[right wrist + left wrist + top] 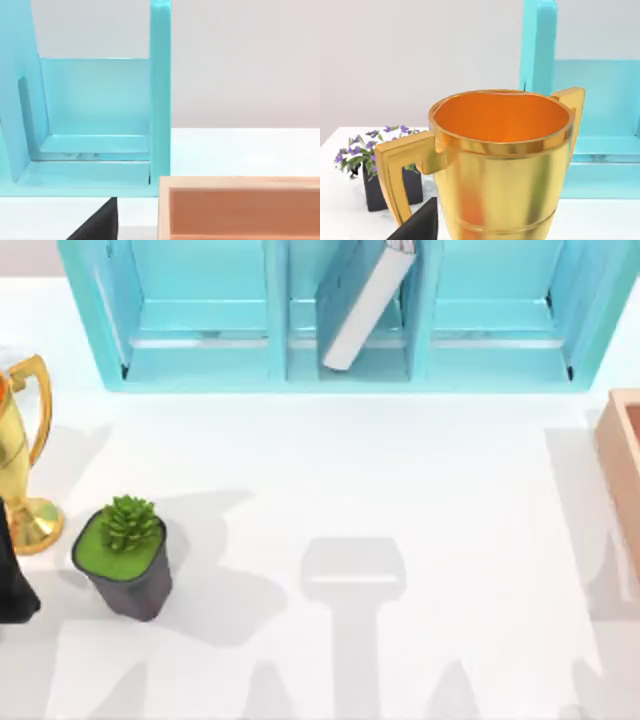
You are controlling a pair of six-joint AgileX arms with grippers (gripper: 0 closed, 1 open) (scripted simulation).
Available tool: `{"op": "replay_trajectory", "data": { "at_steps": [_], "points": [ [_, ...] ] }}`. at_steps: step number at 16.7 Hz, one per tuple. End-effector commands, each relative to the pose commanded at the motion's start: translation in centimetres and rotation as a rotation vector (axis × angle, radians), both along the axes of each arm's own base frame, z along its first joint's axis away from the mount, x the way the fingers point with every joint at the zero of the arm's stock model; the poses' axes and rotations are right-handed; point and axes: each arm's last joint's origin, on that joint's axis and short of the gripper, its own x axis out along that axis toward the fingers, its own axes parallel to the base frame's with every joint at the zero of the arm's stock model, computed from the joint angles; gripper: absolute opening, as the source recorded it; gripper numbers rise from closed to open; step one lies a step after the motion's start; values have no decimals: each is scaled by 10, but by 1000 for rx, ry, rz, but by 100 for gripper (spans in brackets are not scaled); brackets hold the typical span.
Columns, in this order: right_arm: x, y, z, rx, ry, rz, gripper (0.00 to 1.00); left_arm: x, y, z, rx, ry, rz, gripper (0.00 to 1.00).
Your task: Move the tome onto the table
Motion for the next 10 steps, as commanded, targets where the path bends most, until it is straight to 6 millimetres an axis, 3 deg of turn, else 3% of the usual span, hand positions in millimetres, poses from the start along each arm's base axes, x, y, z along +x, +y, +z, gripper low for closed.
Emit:
{"op": "replay_trajectory", "data": {
  "at_steps": [5,10],
  "points": [
    [3,2,0,10,33,5,100,0,0,0,0,0,0,100],
    [20,15,0,40,197,22,100,0,0,0,0,0,0,100]
  ]
}}
